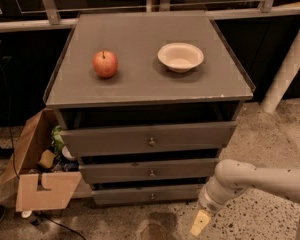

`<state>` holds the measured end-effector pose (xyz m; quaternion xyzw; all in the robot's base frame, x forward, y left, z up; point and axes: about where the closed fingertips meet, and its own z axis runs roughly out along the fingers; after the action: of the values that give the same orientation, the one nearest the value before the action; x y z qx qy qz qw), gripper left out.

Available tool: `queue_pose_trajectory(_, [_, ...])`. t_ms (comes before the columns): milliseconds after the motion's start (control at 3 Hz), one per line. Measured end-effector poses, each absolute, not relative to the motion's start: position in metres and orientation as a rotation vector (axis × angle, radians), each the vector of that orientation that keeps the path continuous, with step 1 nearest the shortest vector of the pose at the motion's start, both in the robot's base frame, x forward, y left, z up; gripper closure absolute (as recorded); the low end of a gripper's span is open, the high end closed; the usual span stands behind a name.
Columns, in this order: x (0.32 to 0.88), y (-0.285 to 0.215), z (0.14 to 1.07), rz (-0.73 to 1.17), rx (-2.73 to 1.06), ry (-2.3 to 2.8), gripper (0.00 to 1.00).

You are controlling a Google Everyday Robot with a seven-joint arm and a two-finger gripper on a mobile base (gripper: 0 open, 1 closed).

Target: Open bottom drawer

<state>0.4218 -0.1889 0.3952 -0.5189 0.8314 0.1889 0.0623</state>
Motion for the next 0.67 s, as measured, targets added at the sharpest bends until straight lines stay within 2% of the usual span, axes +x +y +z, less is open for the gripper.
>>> queue_pose_trajectory(667, [0.479,-0.186,0.318,0.569,-1.508,2.513,0.00])
